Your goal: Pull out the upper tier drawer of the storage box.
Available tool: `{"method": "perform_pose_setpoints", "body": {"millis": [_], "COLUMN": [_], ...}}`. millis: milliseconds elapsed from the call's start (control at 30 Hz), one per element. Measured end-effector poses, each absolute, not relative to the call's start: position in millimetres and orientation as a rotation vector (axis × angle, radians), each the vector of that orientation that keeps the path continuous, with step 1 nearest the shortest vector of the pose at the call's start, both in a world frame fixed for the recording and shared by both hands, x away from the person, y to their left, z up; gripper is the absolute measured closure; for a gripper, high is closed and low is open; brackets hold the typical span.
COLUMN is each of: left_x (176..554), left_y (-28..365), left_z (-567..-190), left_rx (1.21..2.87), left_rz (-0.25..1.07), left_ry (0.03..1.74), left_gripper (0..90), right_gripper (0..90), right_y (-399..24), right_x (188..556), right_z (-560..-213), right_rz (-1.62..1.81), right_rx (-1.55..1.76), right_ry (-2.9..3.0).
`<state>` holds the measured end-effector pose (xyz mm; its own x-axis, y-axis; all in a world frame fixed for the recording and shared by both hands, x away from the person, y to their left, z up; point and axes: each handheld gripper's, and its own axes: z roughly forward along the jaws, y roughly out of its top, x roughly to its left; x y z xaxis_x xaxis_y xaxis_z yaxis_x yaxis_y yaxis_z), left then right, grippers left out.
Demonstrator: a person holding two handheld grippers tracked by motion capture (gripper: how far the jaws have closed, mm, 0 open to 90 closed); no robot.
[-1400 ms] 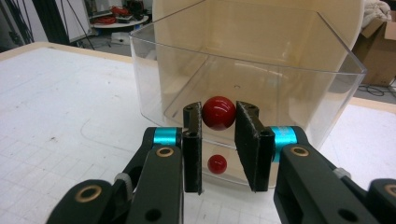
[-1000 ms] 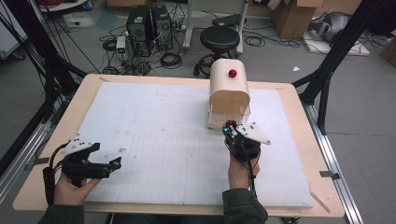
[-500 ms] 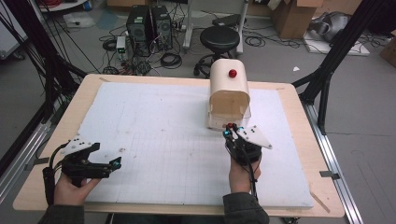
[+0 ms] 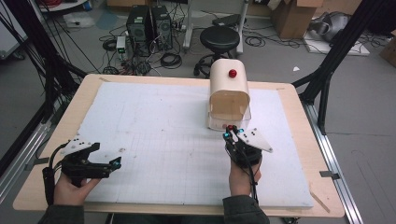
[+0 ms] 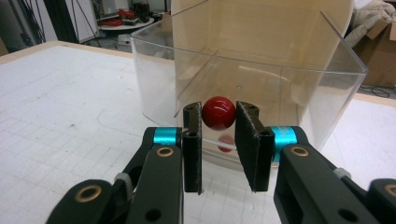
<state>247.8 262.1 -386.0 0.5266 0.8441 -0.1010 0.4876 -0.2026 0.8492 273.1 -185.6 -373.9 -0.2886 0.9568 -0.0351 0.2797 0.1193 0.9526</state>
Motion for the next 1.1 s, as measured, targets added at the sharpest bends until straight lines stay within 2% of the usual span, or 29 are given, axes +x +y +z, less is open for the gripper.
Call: {"method": "perform_pose_setpoints", "body": {"millis": [1100], "left_x": [247.6], "left_y": [262.2], "left_z": [-385.3], "left_rx": [1.853], "left_rz": [0.488], "left_ry": [1.095], "left_gripper": [1.7], "right_gripper": [72.3], "right_y": [-185.9], "right_x": [265.8], "right_z": [-376.6], "right_rz": [1.202], "right_rx": [1.208], "right_ry": [1.677]}}
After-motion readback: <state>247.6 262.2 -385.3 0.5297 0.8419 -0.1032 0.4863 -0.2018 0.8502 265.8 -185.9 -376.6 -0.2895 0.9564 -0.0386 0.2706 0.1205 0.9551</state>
